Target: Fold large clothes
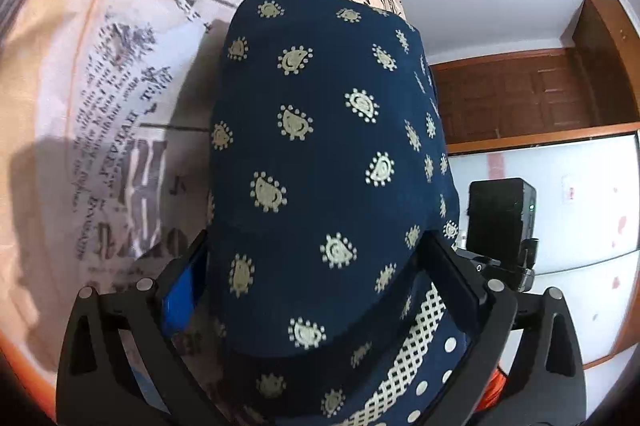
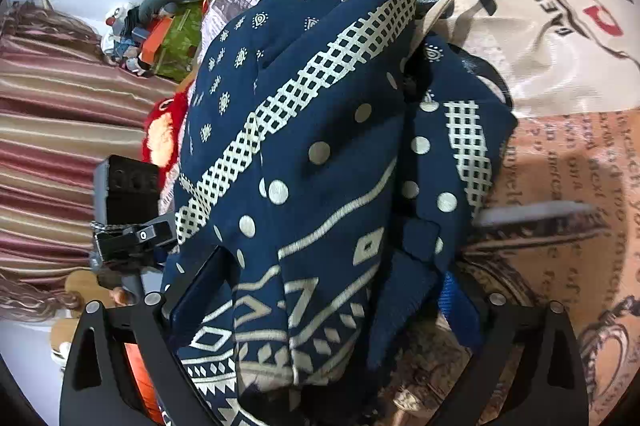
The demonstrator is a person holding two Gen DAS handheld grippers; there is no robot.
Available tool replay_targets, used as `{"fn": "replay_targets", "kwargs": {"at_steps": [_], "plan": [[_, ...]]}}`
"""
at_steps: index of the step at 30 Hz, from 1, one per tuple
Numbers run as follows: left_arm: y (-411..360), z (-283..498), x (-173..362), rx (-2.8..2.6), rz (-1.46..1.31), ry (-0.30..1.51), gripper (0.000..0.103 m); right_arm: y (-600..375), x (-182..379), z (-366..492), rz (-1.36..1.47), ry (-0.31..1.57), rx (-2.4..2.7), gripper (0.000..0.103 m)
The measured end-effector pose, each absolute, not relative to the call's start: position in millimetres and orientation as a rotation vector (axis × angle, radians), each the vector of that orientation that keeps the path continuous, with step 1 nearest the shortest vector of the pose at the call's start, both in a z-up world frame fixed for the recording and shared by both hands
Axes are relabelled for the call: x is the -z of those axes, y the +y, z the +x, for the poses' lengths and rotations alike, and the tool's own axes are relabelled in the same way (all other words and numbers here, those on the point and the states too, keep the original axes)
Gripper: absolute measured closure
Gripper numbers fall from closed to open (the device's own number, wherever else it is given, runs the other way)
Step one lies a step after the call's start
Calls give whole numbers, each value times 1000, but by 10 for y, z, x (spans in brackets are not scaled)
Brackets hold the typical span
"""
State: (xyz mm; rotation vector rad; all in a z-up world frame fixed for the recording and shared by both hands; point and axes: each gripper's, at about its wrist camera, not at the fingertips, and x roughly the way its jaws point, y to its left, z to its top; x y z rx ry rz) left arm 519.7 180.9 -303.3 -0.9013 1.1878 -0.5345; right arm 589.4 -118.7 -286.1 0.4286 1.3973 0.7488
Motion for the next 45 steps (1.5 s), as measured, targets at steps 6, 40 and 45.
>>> {"fn": "replay_targets", "kwargs": {"at_steps": [6, 40, 45], "plan": [[1672, 5135, 2854, 524, -839, 1134, 18, -1098, 2828, 5914, 403, 1361, -768, 14], [2769, 3490, 1440, 296, -658, 897, 46, 480, 1526, 4900, 92, 1082, -1064, 68], [3019, 3335, 2280, 241, -768, 1008, 46, 903, 2259, 4872, 41, 1251, -1058, 68]]}}
